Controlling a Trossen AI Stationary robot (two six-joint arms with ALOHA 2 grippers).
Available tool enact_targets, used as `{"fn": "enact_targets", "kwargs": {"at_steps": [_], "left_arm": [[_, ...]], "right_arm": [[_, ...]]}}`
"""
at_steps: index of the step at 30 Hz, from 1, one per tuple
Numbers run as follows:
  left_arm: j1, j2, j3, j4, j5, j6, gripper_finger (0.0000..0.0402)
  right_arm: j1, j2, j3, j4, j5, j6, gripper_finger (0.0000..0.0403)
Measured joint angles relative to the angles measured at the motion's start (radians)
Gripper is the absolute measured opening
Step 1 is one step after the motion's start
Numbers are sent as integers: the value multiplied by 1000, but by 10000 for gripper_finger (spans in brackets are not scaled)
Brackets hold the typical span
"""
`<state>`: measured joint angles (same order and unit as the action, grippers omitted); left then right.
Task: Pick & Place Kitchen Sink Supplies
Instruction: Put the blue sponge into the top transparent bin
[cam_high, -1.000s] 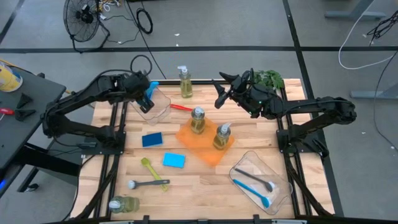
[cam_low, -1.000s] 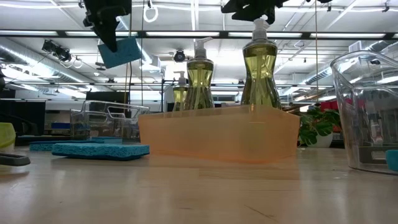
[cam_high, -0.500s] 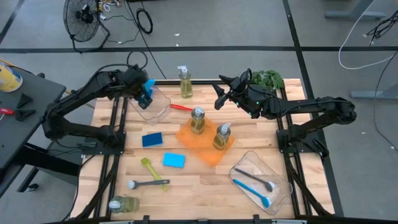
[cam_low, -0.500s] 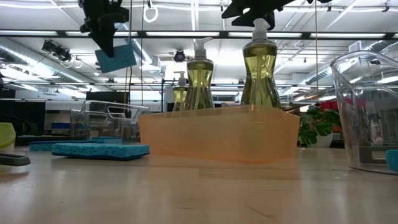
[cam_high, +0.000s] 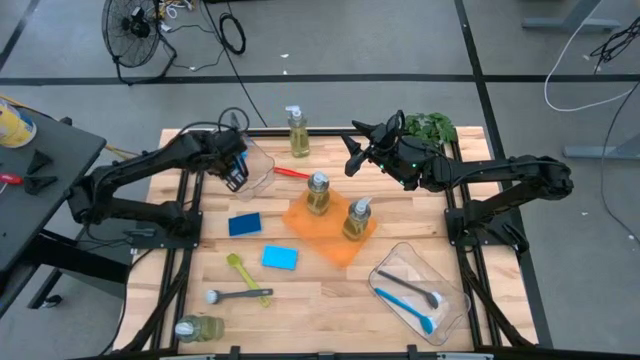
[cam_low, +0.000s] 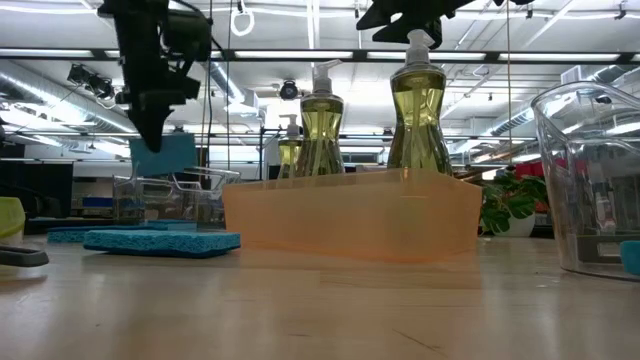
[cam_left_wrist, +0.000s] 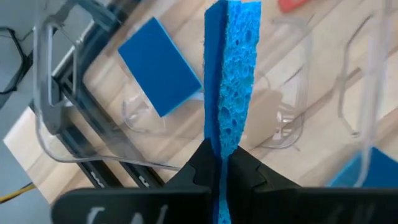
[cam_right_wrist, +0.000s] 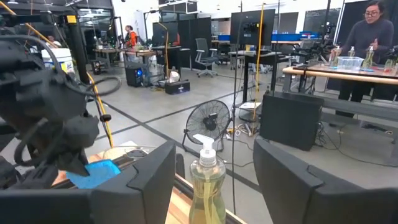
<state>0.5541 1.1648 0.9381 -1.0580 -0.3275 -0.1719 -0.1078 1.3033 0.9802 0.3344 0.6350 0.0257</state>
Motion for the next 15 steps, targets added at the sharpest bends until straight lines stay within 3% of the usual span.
{"fn": "enact_targets", "kwargs": {"at_steps": [15], "left_arm": [[-1, 0, -41, 42, 0, 0, 35]], "right_arm": [[0, 0, 0, 0, 0, 0, 215]]}}
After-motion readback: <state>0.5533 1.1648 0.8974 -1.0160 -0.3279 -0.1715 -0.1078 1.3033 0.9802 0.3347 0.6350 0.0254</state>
